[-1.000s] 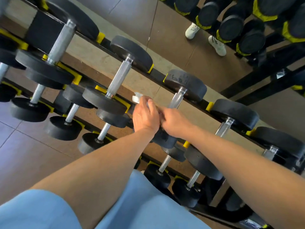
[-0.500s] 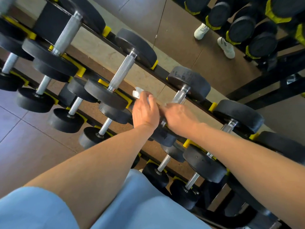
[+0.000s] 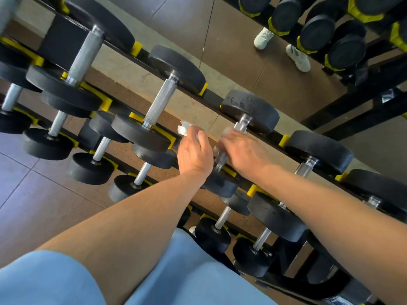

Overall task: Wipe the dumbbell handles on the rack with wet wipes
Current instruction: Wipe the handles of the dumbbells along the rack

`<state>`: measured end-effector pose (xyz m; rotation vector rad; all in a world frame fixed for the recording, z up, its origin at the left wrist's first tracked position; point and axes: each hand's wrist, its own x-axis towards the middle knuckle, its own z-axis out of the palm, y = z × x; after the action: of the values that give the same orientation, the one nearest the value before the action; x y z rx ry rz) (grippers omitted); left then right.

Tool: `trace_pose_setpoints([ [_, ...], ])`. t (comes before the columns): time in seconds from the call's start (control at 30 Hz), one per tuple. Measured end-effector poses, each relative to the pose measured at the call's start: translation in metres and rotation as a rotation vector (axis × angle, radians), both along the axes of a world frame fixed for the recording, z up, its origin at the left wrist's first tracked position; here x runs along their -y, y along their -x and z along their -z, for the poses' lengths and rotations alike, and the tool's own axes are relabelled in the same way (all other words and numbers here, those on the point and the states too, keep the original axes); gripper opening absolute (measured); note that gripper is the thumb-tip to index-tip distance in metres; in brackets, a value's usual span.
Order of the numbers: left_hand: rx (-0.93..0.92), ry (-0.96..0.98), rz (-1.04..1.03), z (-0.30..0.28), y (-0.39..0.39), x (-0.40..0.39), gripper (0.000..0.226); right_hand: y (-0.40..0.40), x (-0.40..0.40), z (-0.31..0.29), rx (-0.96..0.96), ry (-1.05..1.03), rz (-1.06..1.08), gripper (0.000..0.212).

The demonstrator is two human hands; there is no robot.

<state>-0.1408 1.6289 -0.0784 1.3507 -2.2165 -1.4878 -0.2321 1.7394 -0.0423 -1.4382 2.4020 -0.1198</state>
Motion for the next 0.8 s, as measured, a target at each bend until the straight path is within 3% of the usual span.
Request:
trace_pose_setpoints([
  [0.1, 0.003, -0.003, 0.009, 0.001, 0.001, 0.001, 0.037, -0.035, -0.008, 0.002, 0.19, 0.015, 0.056, 0.015],
  [0.2, 0.001, 0.003, 0.018, 0.001, 0.001, 0.001, 0.038, -0.041, -0.016, -0.008, 0.58, 0.032, 0.397, 0.017],
  [0.27, 0.002, 0.003, 0.025, 0.001, 0.001, 0.002, 0.037, -0.036, -0.021, -0.021, 0.73, 0.076, 0.602, 0.016],
  [0.33, 0.022, -0.008, 0.033, -0.001, 0.001, 0.002, 0.034, -0.025, -0.019, -0.029, 0.557, 0.281, 0.665, 0.015],
  [0.4, 0.032, -0.011, 0.035, -0.001, 0.002, 0.002, 0.034, -0.007, -0.008, -0.027, 0.186, 0.447, 0.553, 0.021],
  [0.43, 0.032, -0.011, 0.035, -0.002, 0.002, 0.002, 0.034, 0.002, -0.004, -0.021, 0.014, 0.425, 0.412, 0.024],
  [0.5, 0.025, -0.001, 0.038, -0.002, 0.001, 0.002, 0.034, 0.011, -0.001, -0.003, -0.09, 0.2, 0.172, 0.027],
  [0.57, 0.024, 0.005, 0.042, 0.0, 0.001, 0.003, 0.034, 0.001, -0.006, 0.01, 0.012, 0.044, 0.134, 0.025],
  [0.67, 0.025, 0.011, 0.056, 0.001, 0.002, 0.005, 0.036, -0.036, -0.014, 0.008, 0.341, 0.047, 0.19, 0.02],
  [0.73, 0.017, 0.016, 0.071, 0.002, 0.001, 0.006, 0.038, -0.051, -0.024, -0.001, 0.6, 0.095, 0.454, 0.019],
  [0.8, 0.021, 0.009, 0.087, 0.001, 0.001, 0.006, 0.037, -0.056, -0.033, -0.011, 0.636, 0.214, 0.879, 0.017],
])
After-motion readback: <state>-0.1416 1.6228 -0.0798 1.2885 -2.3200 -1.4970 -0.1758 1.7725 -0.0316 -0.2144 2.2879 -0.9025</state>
